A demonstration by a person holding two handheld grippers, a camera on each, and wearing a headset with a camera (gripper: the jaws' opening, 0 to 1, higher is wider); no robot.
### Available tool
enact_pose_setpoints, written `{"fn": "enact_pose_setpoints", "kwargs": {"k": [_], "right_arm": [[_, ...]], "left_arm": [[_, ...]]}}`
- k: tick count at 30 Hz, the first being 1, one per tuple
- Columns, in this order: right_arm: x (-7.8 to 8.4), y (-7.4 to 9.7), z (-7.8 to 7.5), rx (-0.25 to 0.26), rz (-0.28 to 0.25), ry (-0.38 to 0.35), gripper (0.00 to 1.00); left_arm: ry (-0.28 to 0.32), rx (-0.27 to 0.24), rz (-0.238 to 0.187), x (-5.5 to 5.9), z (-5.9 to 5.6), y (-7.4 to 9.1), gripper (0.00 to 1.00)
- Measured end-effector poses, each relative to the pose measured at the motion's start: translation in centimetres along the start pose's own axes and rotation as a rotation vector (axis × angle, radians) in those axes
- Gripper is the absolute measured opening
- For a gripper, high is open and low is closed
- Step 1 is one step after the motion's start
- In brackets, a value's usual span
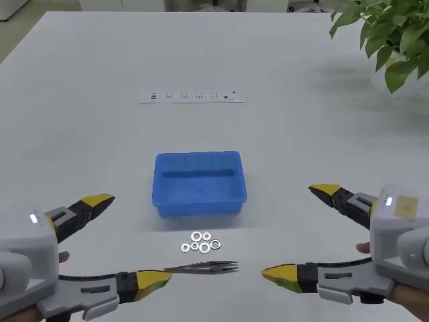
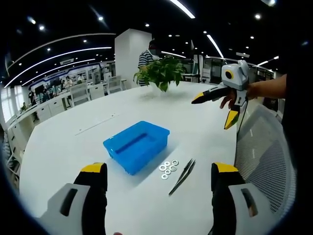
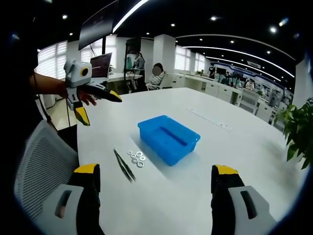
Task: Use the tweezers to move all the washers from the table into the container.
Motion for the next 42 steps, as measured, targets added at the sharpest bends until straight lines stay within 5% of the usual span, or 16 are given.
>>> {"fn": "enact_pose_setpoints", "kwargs": {"k": [21, 42], "right_arm": [[0.6, -2.4, 0.8, -0.150, 0.073, 0.091, 0.69], [2.3, -6.2, 2.0, -0.388, 0.219, 0.258, 0.39]], "left_arm": [[-0.111, 0.160, 0.067, 1.9, -1.6, -1.9, 0.58], [-0.260, 0.311, 0.224, 5.0, -3.0, -4.4, 0.27]]}}
Point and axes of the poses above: the centre of the closed fingertips' face, and the gripper's own axes: y roughly backward along the fingers, z roughly to its left, x roughly out of its underside, the point moved 4 cm from there along y, roughly backward along the fingers, and after that the axes turned 11 degrees about -x, right-handed, at the moved point
